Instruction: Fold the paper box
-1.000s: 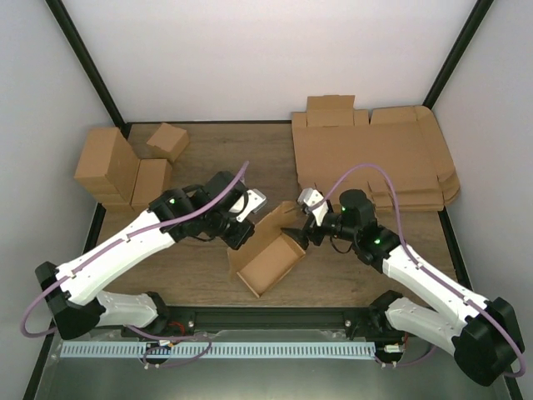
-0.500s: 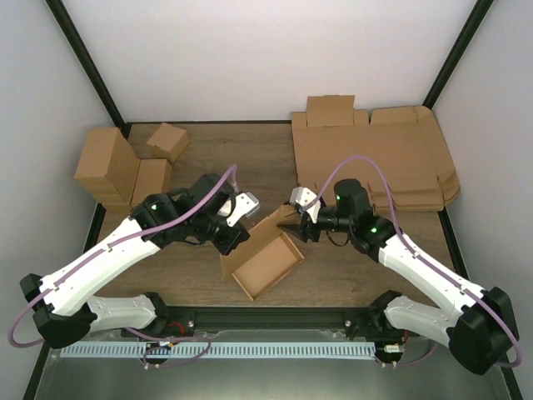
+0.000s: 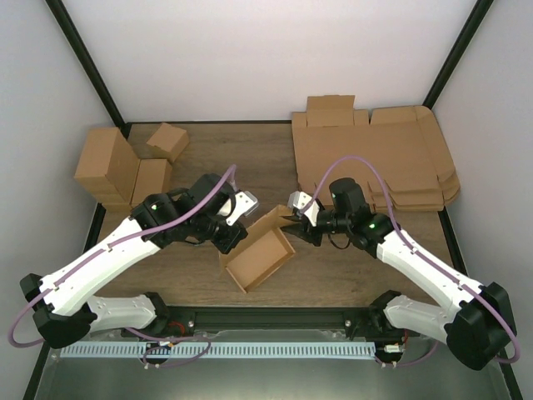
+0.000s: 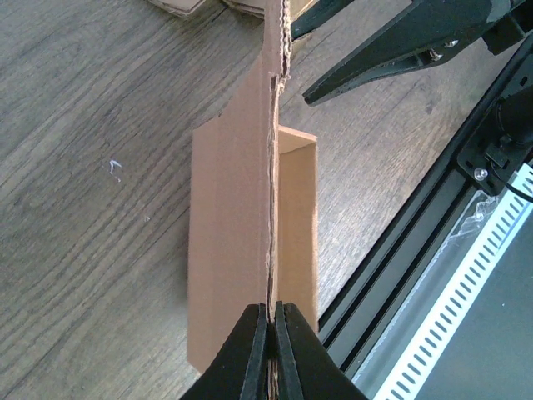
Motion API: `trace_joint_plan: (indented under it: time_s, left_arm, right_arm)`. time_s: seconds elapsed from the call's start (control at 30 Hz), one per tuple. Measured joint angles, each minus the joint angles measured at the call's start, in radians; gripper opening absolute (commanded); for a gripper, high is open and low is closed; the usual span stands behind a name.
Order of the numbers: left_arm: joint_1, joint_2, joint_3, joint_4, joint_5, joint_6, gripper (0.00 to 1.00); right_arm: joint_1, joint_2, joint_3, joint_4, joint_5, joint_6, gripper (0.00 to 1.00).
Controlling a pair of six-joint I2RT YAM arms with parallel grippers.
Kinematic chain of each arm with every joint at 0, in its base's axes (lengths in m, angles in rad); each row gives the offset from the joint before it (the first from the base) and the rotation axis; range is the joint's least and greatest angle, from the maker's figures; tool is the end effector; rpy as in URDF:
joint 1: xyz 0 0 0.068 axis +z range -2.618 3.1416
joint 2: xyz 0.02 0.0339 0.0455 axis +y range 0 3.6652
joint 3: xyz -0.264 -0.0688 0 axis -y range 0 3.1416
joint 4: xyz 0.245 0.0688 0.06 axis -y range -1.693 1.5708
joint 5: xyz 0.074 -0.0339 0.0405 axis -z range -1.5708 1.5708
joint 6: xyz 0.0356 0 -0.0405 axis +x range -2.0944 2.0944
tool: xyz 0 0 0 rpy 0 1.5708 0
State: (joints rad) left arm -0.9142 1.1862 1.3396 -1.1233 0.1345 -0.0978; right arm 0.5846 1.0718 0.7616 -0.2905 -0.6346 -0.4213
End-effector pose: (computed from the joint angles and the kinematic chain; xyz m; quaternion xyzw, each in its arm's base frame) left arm 0.1279 -0.1738 0.3648 0.3966 0.8668 -0.1993 0.2272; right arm 0.1801 0.1445 0.2696 -0.5326 0.6663 0.3112 0.4190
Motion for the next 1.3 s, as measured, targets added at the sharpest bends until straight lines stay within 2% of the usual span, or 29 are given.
trace_joint_plan:
  time_s: [0.23,0.33,0.43,0.47,0.53,0.6,0.67,0.7,0.87,1.07,1.17,1.3]
  left_arm:
    - [0.000,0.003,0.000,0.004,-0.011,-0.007,0.04]
    - [0.000,0.008,0.000,0.008,-0.011,-0.011,0.04]
    - [0.000,0.009,0.000,0.008,-0.013,-0.014,0.16]
    - [0.000,0.009,0.000,0.016,-0.019,-0.023,0.24]
    - [0.000,0.012,0.000,0.030,-0.032,-0.027,0.53]
    - [0.000,0.014,0.000,0.043,-0.055,-0.043,0.78]
    - [0.000,0.017,0.000,0.057,-0.087,-0.064,0.94]
    - [0.000,0.018,0.000,0.066,-0.108,-0.086,0.97]
    - [0.066,0.021,0.001,0.100,-0.179,-0.140,1.00]
    - [0.269,0.006,-0.031,0.131,-0.212,-0.188,1.00]
    - [0.368,-0.030,-0.095,0.158,-0.178,-0.188,1.00]
    - [0.476,-0.084,-0.185,0.209,-0.066,-0.165,1.00]
  right_arm:
    - [0.000,-0.001,0.000,-0.016,0.001,0.007,0.15]
    - [0.000,0.000,0.000,-0.013,-0.001,0.029,0.04]
    - [-0.003,0.000,0.000,-0.012,0.007,0.054,0.01]
    - [-0.004,0.002,0.000,-0.011,0.007,0.061,0.01]
    - [-0.003,0.002,0.001,-0.010,0.009,0.081,0.01]
    - [-0.002,0.003,0.001,-0.008,0.023,0.113,0.01]
    - [-0.002,0.002,0.000,-0.007,0.056,0.154,0.01]
    - [-0.003,0.002,0.000,-0.007,0.072,0.175,0.01]
    - [-0.002,-0.013,-0.002,0.009,0.154,0.286,0.01]
    - [-0.003,-0.037,-0.037,0.025,0.233,0.361,0.01]
    - [-0.003,-0.043,-0.057,0.028,0.262,0.376,0.01]
    - [-0.003,-0.052,-0.060,0.029,0.291,0.383,0.01]
